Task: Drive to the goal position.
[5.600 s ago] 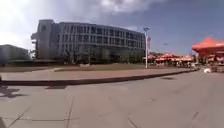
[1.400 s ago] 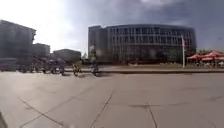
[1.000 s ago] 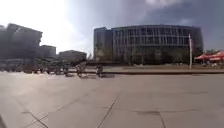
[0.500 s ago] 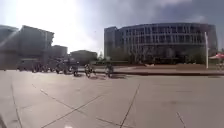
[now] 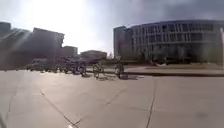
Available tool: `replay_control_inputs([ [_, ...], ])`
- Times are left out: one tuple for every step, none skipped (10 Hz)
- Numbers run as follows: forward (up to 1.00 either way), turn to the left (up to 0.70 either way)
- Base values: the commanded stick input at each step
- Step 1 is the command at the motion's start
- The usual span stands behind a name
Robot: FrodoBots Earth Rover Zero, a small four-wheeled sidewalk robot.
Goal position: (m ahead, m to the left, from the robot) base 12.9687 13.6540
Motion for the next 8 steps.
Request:
replay_control_inputs([
  [1.0,0.27],
  [1.0,0.27],
  [1.0,0.27],
  [1.0,0.27],
  [1.0,0.27],
  [1.0,0.27],
  [1.0,0.27],
  [1.0,0.27],
])
